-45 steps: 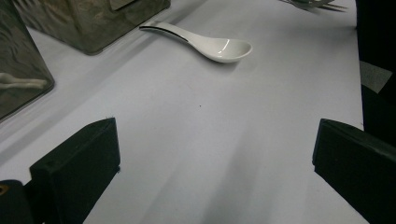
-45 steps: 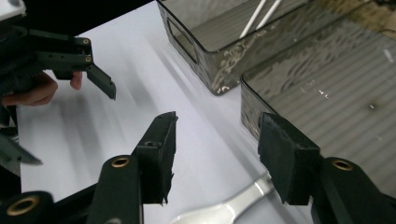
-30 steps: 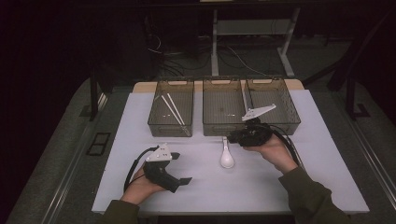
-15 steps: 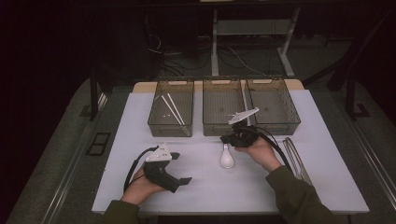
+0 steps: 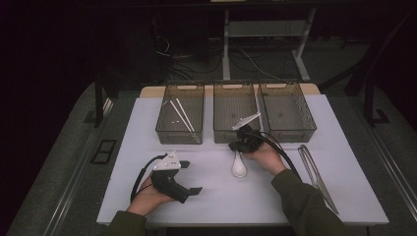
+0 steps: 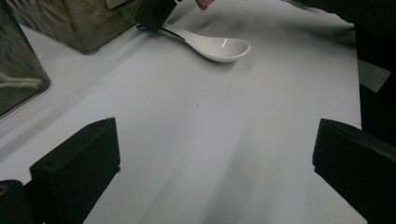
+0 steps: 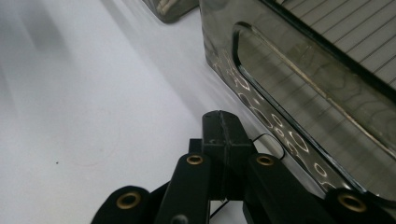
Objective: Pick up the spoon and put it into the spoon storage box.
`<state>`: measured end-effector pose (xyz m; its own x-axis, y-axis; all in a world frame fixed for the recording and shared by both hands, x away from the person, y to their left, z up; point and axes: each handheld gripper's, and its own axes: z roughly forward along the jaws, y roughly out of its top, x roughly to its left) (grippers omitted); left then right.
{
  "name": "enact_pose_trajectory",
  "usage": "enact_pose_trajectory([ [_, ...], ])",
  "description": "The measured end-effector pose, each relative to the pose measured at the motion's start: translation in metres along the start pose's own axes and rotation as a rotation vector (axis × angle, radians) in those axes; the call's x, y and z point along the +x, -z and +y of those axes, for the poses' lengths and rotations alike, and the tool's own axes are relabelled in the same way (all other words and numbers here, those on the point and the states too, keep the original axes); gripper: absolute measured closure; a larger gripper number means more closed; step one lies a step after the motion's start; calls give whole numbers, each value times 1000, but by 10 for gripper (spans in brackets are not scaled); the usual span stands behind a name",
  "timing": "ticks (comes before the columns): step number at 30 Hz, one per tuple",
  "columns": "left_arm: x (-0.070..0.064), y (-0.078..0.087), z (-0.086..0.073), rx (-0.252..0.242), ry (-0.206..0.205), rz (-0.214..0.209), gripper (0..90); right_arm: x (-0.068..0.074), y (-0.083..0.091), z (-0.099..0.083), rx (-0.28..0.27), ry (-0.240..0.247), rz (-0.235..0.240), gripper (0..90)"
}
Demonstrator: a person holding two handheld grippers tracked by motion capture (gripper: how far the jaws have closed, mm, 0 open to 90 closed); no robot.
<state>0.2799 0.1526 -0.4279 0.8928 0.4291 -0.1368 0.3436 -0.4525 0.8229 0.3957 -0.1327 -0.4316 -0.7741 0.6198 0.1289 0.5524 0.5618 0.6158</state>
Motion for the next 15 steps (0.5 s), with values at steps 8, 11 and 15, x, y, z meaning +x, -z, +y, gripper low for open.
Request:
enact_pose_trajectory([
  [8, -1, -1, 0, 0, 4, -6, 1, 0, -3, 1, 22, 0, -13, 897],
  [11, -1, -1, 0, 0, 4, -7, 1, 0, -2, 1, 34, 7, -25, 898],
  [15, 0, 0, 0, -1, 2, -7, 1, 0, -2, 2, 45, 19, -41, 898],
])
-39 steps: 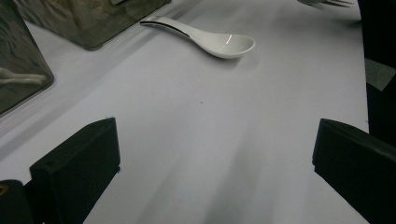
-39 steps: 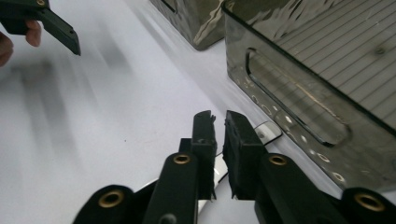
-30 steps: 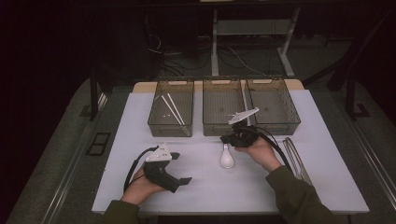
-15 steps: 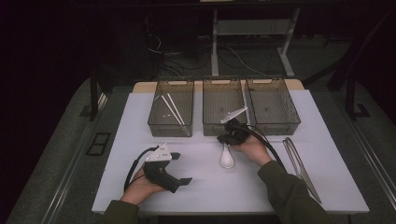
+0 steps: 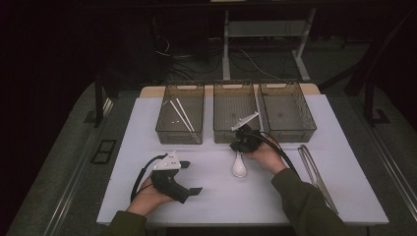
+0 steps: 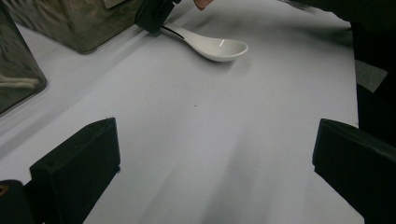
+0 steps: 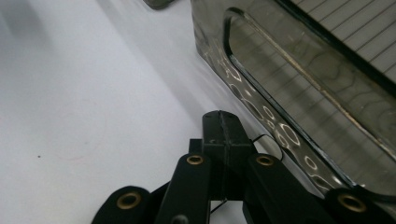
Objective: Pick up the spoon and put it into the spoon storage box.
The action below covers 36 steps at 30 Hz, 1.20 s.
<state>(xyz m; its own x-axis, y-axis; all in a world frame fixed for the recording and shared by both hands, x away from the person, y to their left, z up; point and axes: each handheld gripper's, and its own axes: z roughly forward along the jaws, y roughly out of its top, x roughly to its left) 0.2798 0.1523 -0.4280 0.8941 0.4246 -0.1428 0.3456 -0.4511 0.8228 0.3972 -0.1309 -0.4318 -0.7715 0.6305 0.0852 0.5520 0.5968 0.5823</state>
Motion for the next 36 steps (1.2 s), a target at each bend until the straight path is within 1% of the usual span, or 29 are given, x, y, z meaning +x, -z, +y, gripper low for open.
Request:
enact_pose_trajectory([
  [5, 0, 1, 0, -2, 0, -1, 1, 2, -2, 2, 27, 15, -23, 898],
  [7, 0, 1, 0, -2, -1, -2, 1, 2, -4, 0, 46, 25, -46, 898],
  [8, 0, 1, 0, -2, -2, -2, 1, 0, -3, -1, 42, 20, -44, 898],
  [9, 0, 1, 0, -4, 0, -2, 1, 0, -1, -3, 41, 20, -51, 898],
  [15, 0, 0, 0, -2, 0, -3, 1, -6, 8, -9, 59, 17, -63, 898],
  [18, 0, 0, 0, -3, 1, -1, 1, -8, 12, -13, 59, 8, -64, 898],
  [19, 0, 0, 0, -2, -1, -1, 1, -9, 14, -14, 60, 13, -65, 898],
  [20, 0, 1, 0, -2, -2, 0, 1, -10, 15, -16, 57, 5, -68, 898],
  [27, 1, 1, 0, -4, 2, 6, 1, -14, 24, -25, 75, 1, -57, 899],
  [30, 1, 1, 0, -6, 3, 7, 1, -15, 26, -28, 90, 9, -50, 899],
  [36, 2, 2, 0, -6, 2, 5, 1, -16, 33, -36, 104, 12, -29, 898],
])
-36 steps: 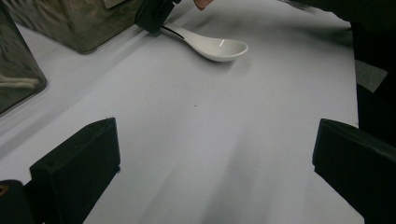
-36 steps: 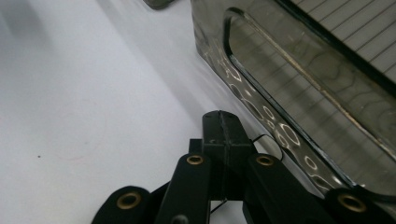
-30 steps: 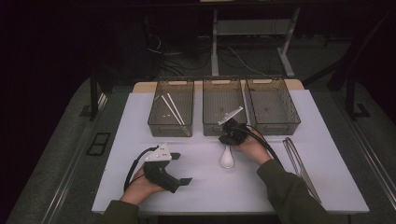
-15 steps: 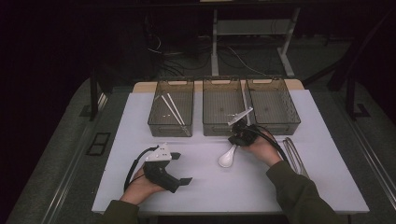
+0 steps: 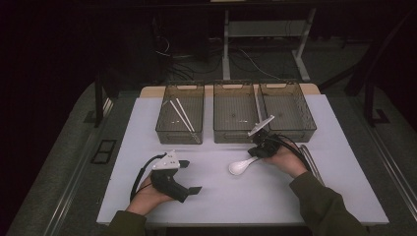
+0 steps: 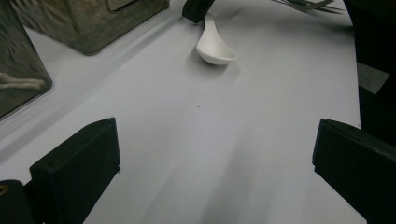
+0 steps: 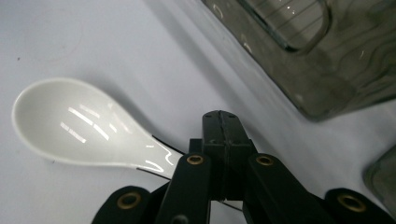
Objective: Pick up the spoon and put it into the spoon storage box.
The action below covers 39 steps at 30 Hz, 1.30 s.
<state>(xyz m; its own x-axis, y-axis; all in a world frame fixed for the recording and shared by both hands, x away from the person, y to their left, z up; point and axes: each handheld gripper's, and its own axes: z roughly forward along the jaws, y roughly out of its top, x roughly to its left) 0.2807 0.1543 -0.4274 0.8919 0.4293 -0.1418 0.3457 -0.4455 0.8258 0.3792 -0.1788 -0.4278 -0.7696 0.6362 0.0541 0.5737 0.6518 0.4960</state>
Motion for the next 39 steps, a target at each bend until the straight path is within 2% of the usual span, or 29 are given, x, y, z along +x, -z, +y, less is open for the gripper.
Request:
enact_pose_trajectory([
  [9, 0, 0, 0, -1, 1, 2, 1, 3, 12, -15, 2, 10, 37, 898],
  [20, 0, 0, 0, -2, -2, 2, 1, 1, 27, -34, -31, 5, 67, 898],
  [21, 0, 0, 0, -2, -2, 3, 1, 0, 27, -35, -36, 0, 61, 898],
  [25, 0, 1, 0, -10, -4, 3, 1, -6, 32, -37, -83, -24, 84, 893],
  [28, 0, 1, 0, -10, -2, 4, 1, -7, 35, -36, -130, -34, 129, 789],
  [30, 0, 1, 0, -8, -5, 2, 1, -4, 36, -35, -154, -28, 145, 710],
  [33, 0, 0, 0, -5, -8, 1, 1, 0, 34, -32, -187, -10, 179, 638],
  [36, 0, 0, 0, -5, -6, 0, 1, 5, 29, -27, -191, 1, 192, 574],
  [39, -1, 0, 0, -3, -4, -2, 1, 10, 23, -22, -184, 23, 203, 547],
])
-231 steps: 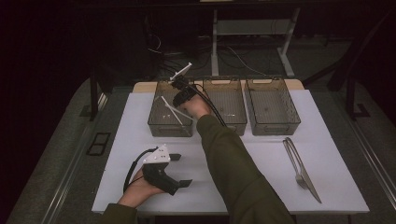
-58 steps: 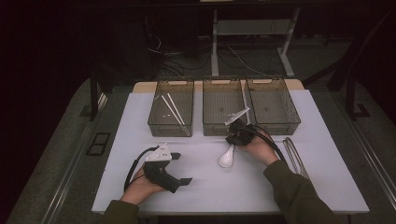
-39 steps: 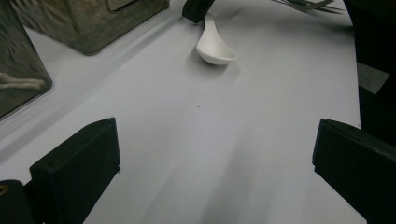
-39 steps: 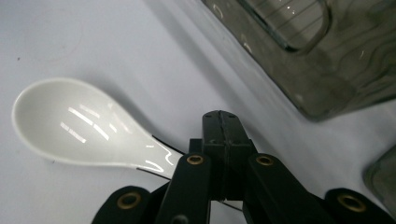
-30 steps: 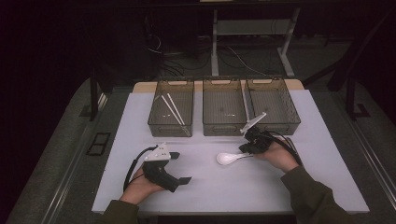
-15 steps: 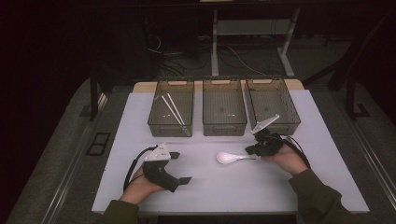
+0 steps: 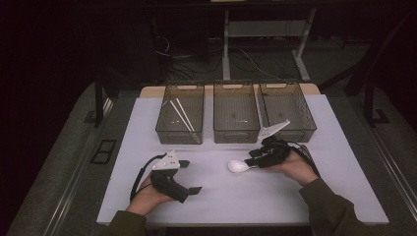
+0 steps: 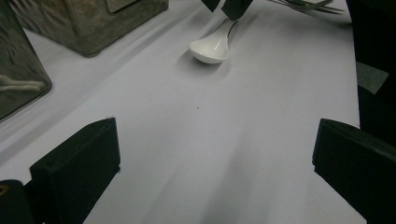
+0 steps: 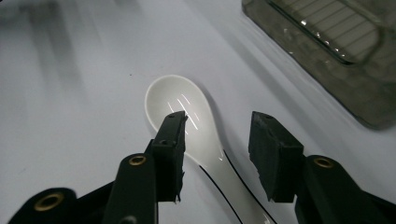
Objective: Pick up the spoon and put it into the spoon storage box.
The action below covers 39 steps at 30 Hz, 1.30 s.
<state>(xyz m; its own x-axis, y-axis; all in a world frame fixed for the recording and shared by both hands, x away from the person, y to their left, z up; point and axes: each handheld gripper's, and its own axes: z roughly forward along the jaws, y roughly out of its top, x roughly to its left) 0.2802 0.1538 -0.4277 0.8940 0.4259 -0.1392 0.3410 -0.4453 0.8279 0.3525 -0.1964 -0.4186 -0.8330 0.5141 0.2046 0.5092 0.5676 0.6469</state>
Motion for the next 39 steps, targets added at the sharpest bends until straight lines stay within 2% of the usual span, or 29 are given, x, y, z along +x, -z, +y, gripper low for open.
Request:
enact_pose_trajectory([
  [10, 0, 0, 0, 2, -1, -1, 1, 7, -20, 4, 46, 32, 15, 545],
  [22, 0, 0, 0, 1, -1, 0, 1, 9, -26, 2, 99, 47, 4, 589],
  [35, 0, 0, 0, -2, 0, 2, 2, 19, -29, 0, 139, 156, -2, 672],
  [37, 0, 0, 0, -3, 1, 2, 2, 20, -29, 0, 142, 158, -7, 680],
  [39, -1, 0, 0, -2, 0, 4, 2, 22, -29, -1, 146, 186, -2, 719],
])
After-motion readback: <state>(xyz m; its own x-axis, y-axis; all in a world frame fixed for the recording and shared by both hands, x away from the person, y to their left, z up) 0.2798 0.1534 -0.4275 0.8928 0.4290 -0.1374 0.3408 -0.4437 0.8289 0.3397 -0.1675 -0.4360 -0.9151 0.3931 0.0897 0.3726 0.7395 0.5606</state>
